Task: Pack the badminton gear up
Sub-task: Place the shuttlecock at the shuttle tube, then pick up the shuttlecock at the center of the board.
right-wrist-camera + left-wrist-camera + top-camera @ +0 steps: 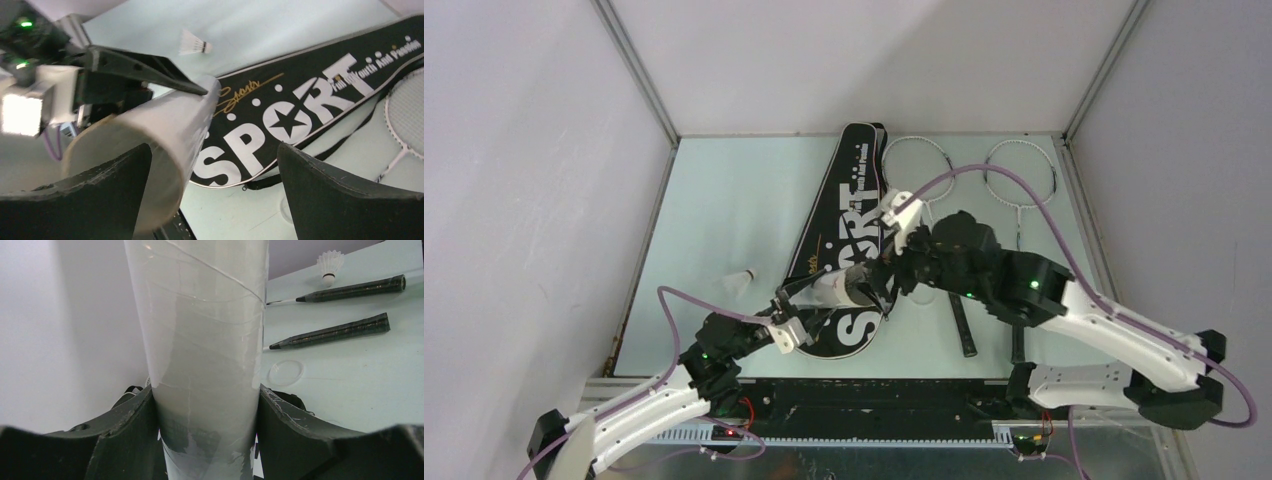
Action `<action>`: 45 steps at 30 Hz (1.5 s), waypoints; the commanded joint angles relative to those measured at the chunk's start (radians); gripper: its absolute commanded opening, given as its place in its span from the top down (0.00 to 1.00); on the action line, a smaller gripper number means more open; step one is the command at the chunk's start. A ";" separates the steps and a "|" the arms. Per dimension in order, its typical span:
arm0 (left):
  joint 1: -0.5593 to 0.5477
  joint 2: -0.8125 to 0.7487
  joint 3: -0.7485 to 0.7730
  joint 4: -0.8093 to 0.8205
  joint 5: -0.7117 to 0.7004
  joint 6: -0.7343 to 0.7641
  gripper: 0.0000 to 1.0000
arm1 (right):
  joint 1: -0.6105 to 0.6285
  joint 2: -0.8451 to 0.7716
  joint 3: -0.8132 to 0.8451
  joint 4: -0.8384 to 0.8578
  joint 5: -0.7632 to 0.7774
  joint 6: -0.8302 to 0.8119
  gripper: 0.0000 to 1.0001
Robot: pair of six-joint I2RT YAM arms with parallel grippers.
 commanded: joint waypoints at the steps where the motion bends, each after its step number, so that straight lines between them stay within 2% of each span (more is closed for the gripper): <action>1: 0.006 0.010 0.007 -0.029 -0.024 -0.041 0.48 | -0.036 -0.122 -0.003 0.001 -0.167 -0.069 0.01; 7: 0.005 0.014 0.005 -0.022 -0.028 -0.043 0.48 | -0.093 -0.222 -0.012 0.014 -0.259 -0.072 0.01; 13: 0.005 0.013 0.000 -0.003 -0.027 -0.047 0.48 | -0.157 -0.315 -0.034 -0.014 -0.062 0.006 0.01; 17: 0.004 0.020 -0.002 0.011 -0.024 -0.048 0.48 | -0.266 -0.338 -0.038 -0.099 0.051 0.110 0.01; 22: 0.005 0.025 -0.005 0.028 -0.027 -0.047 0.48 | -0.490 -0.322 -0.052 -0.227 0.151 0.256 0.01; 27: 0.004 0.021 -0.010 0.060 -0.007 -0.064 0.48 | -0.779 -0.209 -0.064 -0.388 0.207 0.442 0.01; 31: 0.005 0.009 -0.022 0.078 0.012 -0.081 0.48 | -0.930 -0.143 -0.129 -0.442 0.259 0.530 0.01; 35: 0.005 -0.005 -0.011 0.054 0.013 -0.092 0.48 | -1.062 -0.149 -0.232 -0.408 0.295 0.563 0.01; 37: 0.005 0.002 0.000 0.053 0.021 -0.112 0.48 | -1.156 -0.166 -0.296 -0.355 0.238 0.542 0.01; 40: 0.004 0.030 -0.013 0.152 0.013 -0.163 0.48 | -1.306 -0.189 -0.408 -0.254 0.125 0.512 0.01; 45: 0.005 0.102 0.003 0.210 -0.009 -0.231 0.48 | -1.490 -0.168 -0.522 -0.115 -0.029 0.444 0.01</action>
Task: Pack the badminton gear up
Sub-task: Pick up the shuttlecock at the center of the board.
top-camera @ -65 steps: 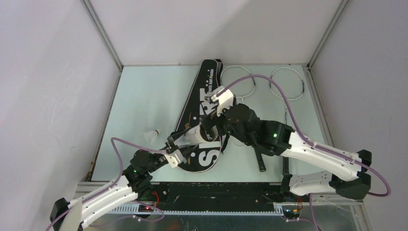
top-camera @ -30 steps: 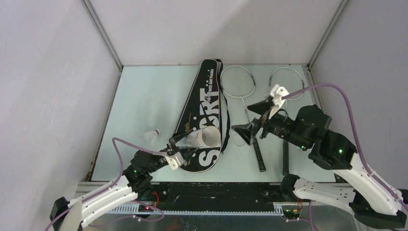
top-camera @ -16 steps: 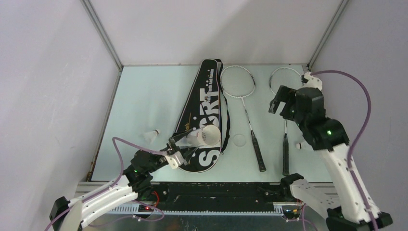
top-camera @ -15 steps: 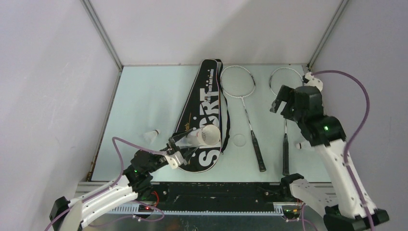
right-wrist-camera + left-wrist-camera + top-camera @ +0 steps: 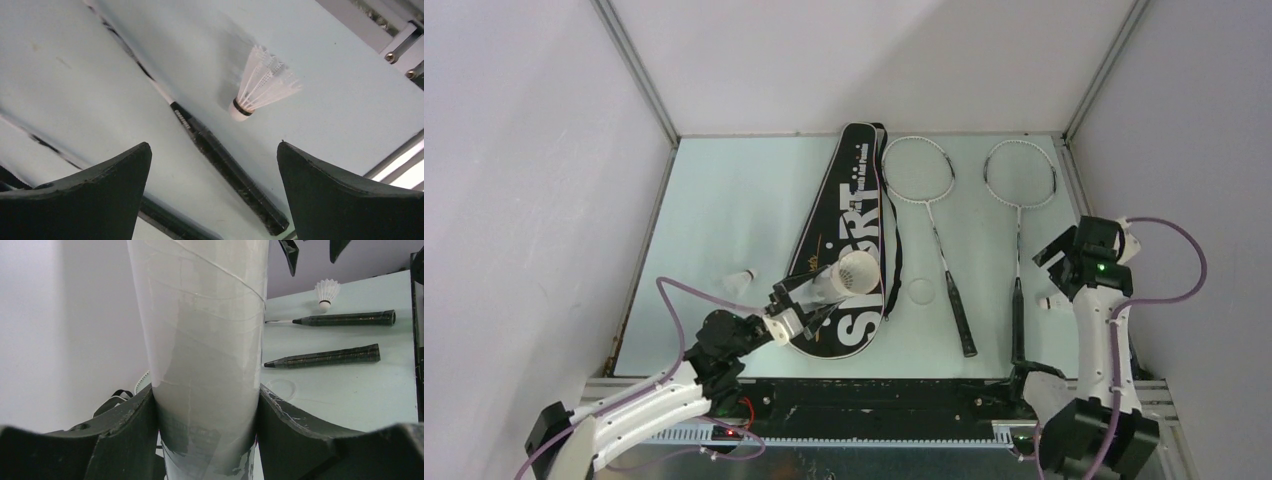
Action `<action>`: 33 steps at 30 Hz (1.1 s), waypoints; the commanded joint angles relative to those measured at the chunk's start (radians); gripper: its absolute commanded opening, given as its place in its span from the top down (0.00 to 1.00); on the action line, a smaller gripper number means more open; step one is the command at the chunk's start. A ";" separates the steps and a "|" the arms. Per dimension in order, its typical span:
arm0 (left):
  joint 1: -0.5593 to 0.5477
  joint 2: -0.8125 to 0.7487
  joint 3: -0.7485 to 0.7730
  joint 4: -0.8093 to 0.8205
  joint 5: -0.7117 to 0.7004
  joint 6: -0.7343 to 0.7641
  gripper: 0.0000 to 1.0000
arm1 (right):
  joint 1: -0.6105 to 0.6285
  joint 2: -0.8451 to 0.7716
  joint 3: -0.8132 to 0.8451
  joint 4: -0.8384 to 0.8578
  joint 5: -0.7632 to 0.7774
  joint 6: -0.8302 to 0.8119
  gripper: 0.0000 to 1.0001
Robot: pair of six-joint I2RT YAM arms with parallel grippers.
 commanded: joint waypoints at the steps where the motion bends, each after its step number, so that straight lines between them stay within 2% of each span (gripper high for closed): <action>1: 0.004 0.050 0.018 0.073 -0.010 -0.131 0.48 | -0.160 0.022 -0.064 0.160 -0.160 -0.047 0.01; 6: 0.003 0.093 0.058 0.086 -0.014 -0.173 0.48 | -0.355 0.117 -0.096 0.281 -0.226 -0.030 0.01; 10: 0.004 0.118 0.072 0.098 -0.006 -0.203 0.48 | -0.390 0.233 -0.096 0.453 -0.206 -0.089 0.01; 14: 0.004 0.132 0.083 0.103 -0.005 -0.210 0.48 | -0.412 0.370 -0.092 0.574 -0.327 -0.139 0.02; 18: 0.003 0.128 0.089 0.082 -0.010 -0.193 0.48 | -0.419 0.445 -0.070 0.533 -0.367 -0.145 0.07; 23: 0.005 0.125 0.089 0.060 -0.021 -0.174 0.48 | -0.411 0.448 -0.072 0.487 -0.403 -0.143 0.13; 33: 0.004 0.115 0.087 0.031 -0.042 -0.166 0.49 | -0.334 0.394 -0.077 0.380 -0.230 -0.123 0.15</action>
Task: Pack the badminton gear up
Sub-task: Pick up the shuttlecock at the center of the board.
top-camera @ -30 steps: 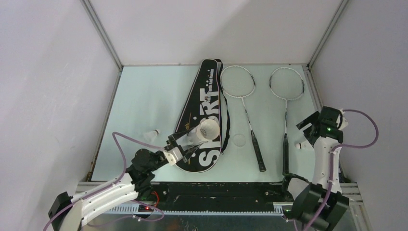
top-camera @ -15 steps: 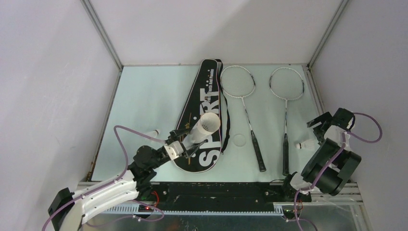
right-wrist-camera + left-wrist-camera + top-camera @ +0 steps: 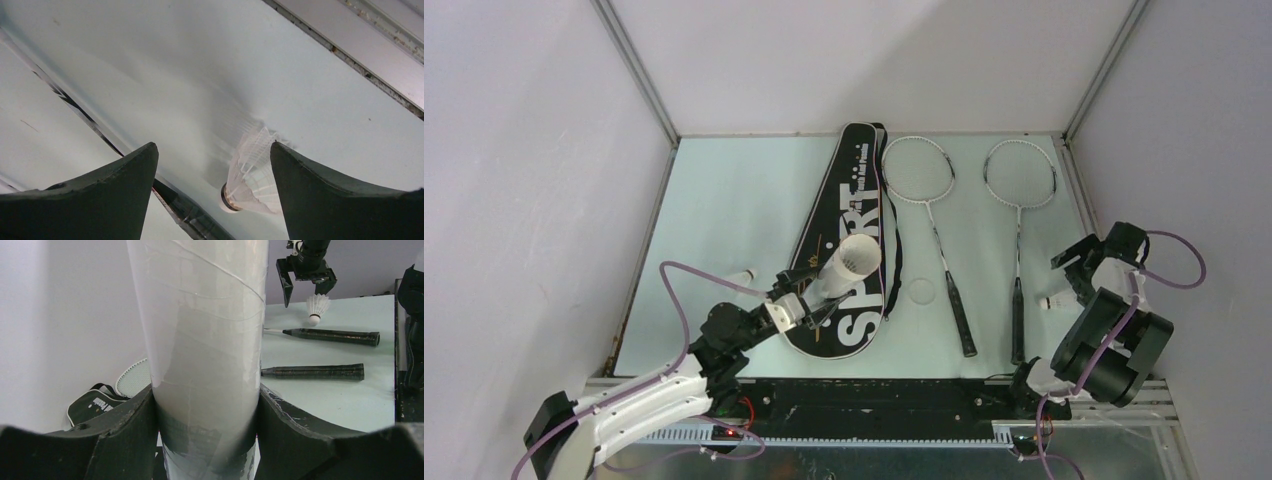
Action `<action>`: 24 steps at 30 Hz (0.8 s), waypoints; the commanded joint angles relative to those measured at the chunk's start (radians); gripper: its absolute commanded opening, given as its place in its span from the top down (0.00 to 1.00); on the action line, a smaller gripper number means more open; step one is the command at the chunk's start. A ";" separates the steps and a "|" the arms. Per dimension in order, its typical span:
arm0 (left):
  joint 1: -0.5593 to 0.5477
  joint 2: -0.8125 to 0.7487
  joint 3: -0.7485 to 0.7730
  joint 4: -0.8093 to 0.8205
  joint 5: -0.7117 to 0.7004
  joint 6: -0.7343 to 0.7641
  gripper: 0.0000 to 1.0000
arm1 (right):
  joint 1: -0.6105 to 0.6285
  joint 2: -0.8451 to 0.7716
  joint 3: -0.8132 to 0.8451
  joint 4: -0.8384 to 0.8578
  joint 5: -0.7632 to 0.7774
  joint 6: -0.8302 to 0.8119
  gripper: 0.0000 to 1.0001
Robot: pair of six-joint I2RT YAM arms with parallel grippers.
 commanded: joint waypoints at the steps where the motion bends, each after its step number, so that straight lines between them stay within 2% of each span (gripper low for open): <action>1: 0.000 -0.005 0.036 -0.038 -0.027 -0.033 0.49 | 0.044 -0.046 0.011 -0.068 0.128 0.012 0.15; 4: 0.001 -0.007 0.038 -0.054 -0.032 -0.033 0.49 | 0.064 -0.076 -0.011 -0.073 0.161 0.037 0.17; 8: 0.000 -0.012 0.049 -0.076 -0.038 -0.047 0.49 | 0.081 -0.134 -0.039 -0.073 0.167 0.068 0.24; 13: 0.000 -0.027 0.052 -0.083 -0.040 -0.062 0.49 | 0.087 -0.152 -0.049 -0.073 0.159 0.085 0.43; 19: 0.001 -0.037 0.059 -0.090 -0.043 -0.068 0.49 | 0.089 -0.157 -0.096 -0.024 0.109 0.106 0.46; 23: 0.000 -0.034 0.070 -0.098 -0.039 -0.069 0.49 | 0.111 -0.193 -0.113 0.000 0.100 0.114 0.60; 24: 0.000 -0.034 0.070 -0.098 -0.038 -0.070 0.49 | 0.119 -0.214 -0.113 0.000 0.100 0.115 0.68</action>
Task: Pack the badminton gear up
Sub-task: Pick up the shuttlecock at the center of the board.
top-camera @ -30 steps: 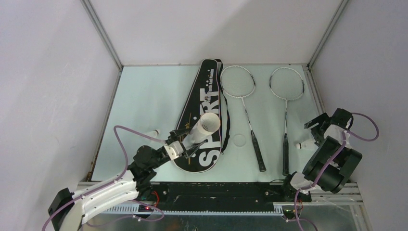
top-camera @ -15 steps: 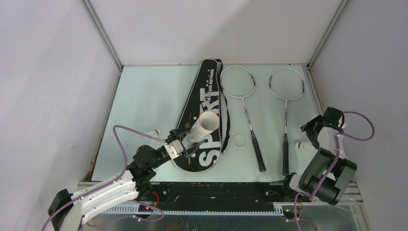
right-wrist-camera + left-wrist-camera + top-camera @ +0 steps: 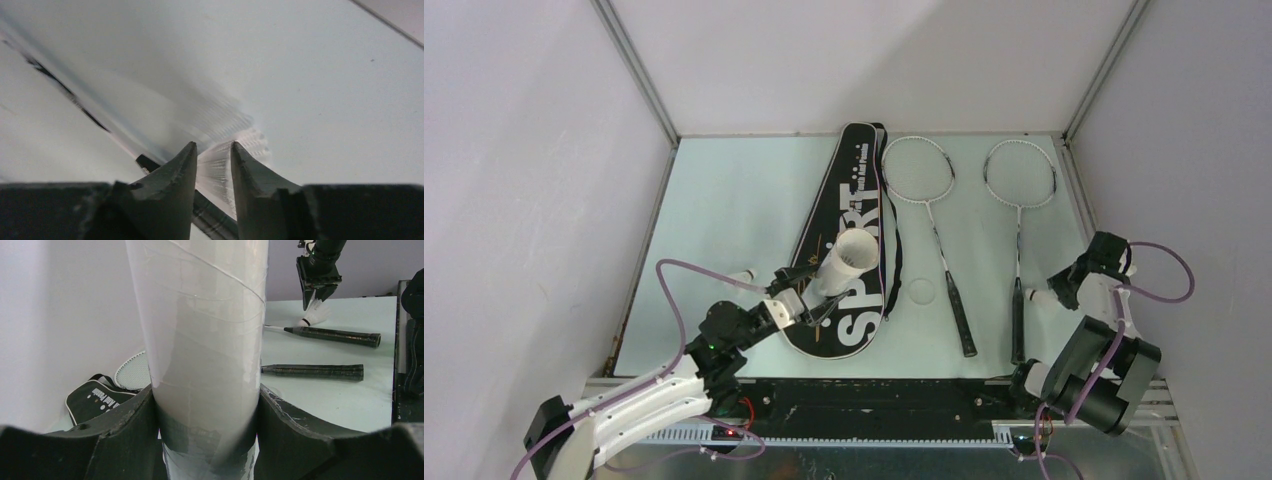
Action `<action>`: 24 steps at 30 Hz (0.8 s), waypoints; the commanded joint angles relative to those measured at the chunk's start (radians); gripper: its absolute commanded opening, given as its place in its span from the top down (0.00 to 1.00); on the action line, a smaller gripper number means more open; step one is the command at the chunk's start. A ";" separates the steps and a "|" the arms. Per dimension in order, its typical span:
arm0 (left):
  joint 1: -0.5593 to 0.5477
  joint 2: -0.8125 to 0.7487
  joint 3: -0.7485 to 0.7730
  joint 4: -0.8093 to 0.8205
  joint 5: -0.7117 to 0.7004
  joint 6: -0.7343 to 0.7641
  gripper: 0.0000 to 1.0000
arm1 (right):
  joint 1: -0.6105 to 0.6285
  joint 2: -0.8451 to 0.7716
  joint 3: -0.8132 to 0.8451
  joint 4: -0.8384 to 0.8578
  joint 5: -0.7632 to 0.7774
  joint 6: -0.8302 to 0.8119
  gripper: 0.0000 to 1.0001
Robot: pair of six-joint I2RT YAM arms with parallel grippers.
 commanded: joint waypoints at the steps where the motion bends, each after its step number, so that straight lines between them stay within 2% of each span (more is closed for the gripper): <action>1: 0.000 0.001 0.050 -0.020 -0.008 -0.048 0.50 | 0.030 -0.079 -0.001 0.042 -0.014 0.025 0.72; 3: 0.000 0.002 0.052 -0.020 -0.010 -0.048 0.50 | 0.028 -0.117 0.000 0.049 -0.043 0.009 0.96; 4: 0.000 0.002 0.055 -0.021 -0.010 -0.047 0.50 | 0.024 -0.149 0.006 0.056 -0.071 0.003 1.00; 9: 0.001 0.000 0.069 -0.047 -0.014 -0.027 0.50 | 0.027 -0.281 0.081 0.013 -0.110 -0.068 1.00; 13: 0.000 0.003 0.067 -0.036 -0.010 -0.019 0.50 | 0.047 -0.302 0.162 -0.064 -0.157 -0.129 1.00; 21: 0.000 0.009 0.066 -0.034 -0.021 0.004 0.50 | 0.128 -0.410 0.213 -0.098 -0.193 -0.215 1.00; 24: 0.001 0.019 0.058 0.022 -0.039 0.019 0.50 | 0.140 -0.450 0.217 -0.096 -0.204 -0.218 1.00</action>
